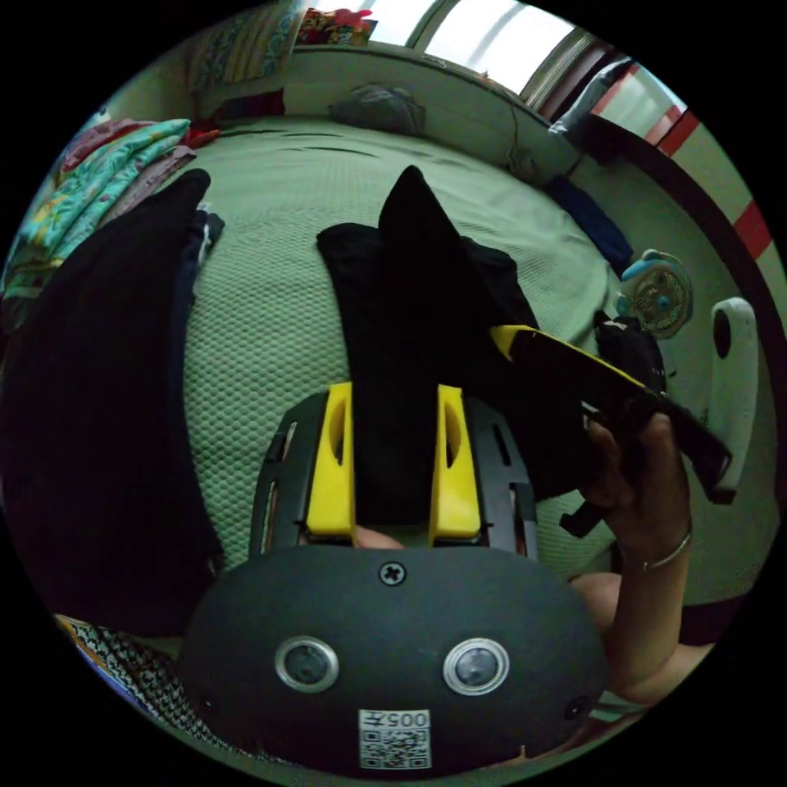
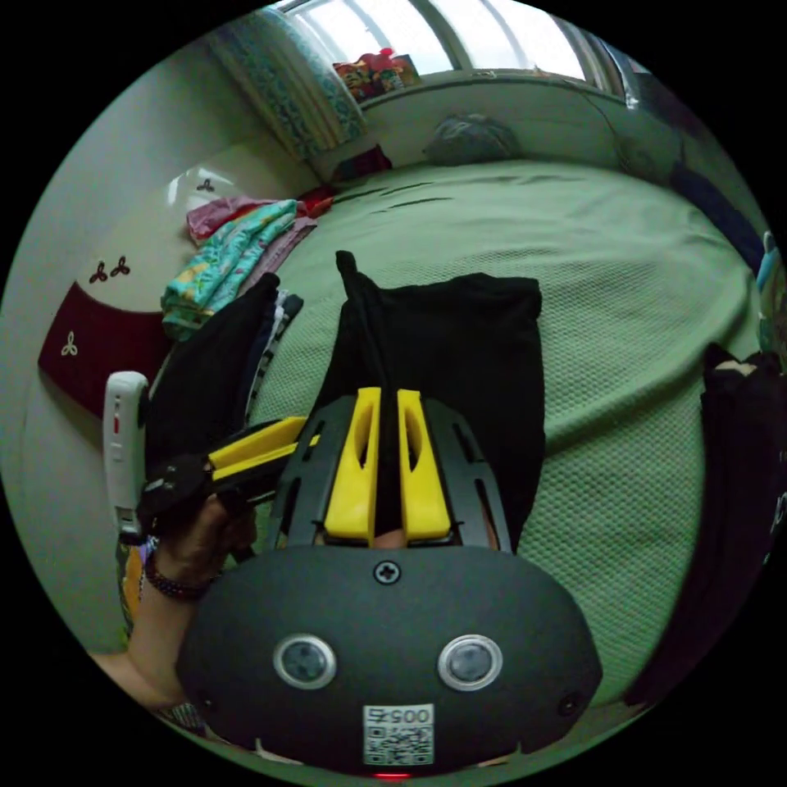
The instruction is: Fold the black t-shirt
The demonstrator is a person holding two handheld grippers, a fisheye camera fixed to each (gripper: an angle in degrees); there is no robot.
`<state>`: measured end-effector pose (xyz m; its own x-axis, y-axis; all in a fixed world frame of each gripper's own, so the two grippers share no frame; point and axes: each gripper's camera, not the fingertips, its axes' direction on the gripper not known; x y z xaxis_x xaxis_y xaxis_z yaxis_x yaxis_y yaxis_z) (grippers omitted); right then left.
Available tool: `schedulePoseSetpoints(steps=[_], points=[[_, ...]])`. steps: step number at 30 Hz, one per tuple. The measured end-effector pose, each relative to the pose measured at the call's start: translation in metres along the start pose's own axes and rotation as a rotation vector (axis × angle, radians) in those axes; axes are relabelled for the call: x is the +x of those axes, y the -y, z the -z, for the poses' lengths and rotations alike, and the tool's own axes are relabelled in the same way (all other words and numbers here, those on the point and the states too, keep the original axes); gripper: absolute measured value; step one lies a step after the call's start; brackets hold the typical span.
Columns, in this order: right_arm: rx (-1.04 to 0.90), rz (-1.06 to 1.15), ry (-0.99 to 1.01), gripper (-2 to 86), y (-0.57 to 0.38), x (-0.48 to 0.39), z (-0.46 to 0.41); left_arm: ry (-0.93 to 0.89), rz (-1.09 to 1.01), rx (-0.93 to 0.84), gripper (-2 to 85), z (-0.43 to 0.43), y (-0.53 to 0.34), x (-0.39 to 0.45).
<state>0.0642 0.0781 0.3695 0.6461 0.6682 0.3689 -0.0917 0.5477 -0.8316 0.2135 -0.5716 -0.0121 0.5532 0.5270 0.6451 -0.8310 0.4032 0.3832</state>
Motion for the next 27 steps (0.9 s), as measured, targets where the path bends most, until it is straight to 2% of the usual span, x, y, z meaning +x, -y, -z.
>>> schedulePoseSetpoints(steps=[4, 7, 15, 27], points=[[0.016, 0.049, -0.051, -0.4, -0.004, 0.008, 0.009, 0.121, 0.018, -0.045, 10.7, 0.000, 0.006, 0.012], [0.005, 0.059, -0.059, -0.4, -0.007, 0.021, 0.014, 0.063, 0.042, -0.060, 5.5, 0.002, 0.009, 0.016], [0.065, -0.030, -0.155, -0.8, -0.014, 0.078, 0.047, 0.066, 0.081, -0.023, 4.8, 0.023, 0.010, 0.020], [0.079, -0.165, -0.367, -0.9, -0.025, 0.143, 0.083, 0.286, 0.202, 0.073, 4.7, 0.075, -0.010, -0.006]])
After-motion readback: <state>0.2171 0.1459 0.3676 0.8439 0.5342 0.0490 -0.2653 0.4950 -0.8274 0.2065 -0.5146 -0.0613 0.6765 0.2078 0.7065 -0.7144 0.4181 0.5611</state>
